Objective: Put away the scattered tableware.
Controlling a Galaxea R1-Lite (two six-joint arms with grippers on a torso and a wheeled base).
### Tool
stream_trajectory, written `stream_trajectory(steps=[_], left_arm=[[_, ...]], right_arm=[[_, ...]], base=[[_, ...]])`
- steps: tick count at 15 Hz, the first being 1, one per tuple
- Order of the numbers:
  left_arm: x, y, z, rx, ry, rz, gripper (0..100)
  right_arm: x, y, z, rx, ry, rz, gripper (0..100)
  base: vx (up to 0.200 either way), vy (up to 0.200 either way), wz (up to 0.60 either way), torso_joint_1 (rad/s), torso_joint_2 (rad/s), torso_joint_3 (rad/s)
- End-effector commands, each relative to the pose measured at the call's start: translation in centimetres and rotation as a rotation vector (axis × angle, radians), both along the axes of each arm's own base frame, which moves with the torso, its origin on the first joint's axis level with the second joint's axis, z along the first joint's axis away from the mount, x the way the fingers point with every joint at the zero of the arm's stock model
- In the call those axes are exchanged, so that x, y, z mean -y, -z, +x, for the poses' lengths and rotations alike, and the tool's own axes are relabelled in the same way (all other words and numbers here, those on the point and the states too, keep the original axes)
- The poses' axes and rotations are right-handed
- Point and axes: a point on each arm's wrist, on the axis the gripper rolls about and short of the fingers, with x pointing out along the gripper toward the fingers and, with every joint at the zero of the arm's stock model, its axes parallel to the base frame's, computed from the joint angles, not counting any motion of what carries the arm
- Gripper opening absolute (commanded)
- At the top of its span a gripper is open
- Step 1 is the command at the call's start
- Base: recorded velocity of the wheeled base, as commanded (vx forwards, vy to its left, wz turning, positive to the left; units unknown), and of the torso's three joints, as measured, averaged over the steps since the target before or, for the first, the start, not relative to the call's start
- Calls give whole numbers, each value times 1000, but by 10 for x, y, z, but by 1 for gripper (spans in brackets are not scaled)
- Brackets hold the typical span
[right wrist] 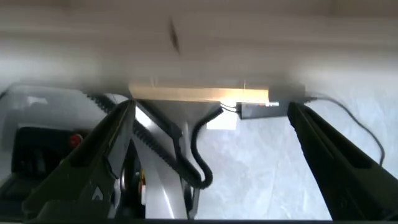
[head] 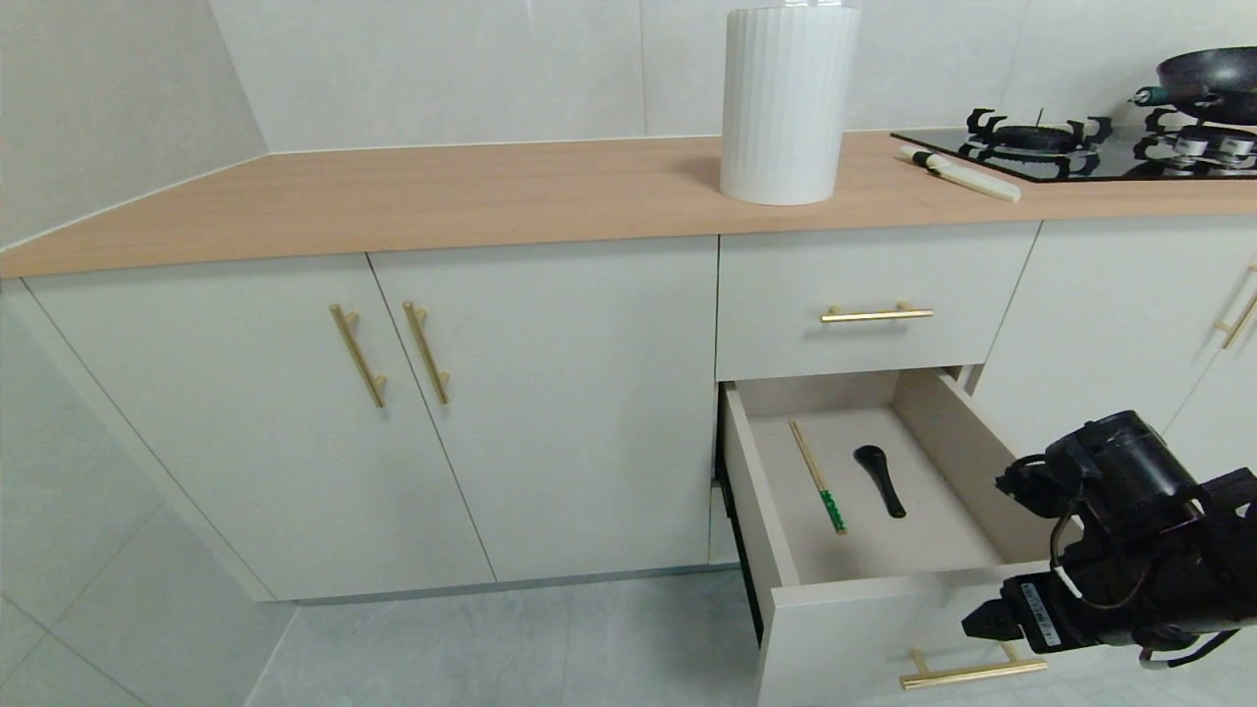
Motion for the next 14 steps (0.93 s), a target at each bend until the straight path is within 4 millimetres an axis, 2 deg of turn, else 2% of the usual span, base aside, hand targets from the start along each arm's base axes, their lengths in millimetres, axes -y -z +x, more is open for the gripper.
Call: stream_trajectory(steps=[1,7,10,14], left_arm=[[0,0,0,-1,-2,-1,100],[0,0,0,-1,-2,-1,100],[0,0,0,-1,0,-1,100],[0,0,0,-1,-2,-1,100]], right_arm=[[0,6,5,14,4,3,100],[-6,27,39,117,27,2,100],[1,40,63,216,-5,-29,100],[-2,52,97,291,-3,-30,100]], base=[[0,0,0,0,0,0],[0,0,0,0,0,0],[0,0,0,0,0,0],[0,0,0,0,0,0]])
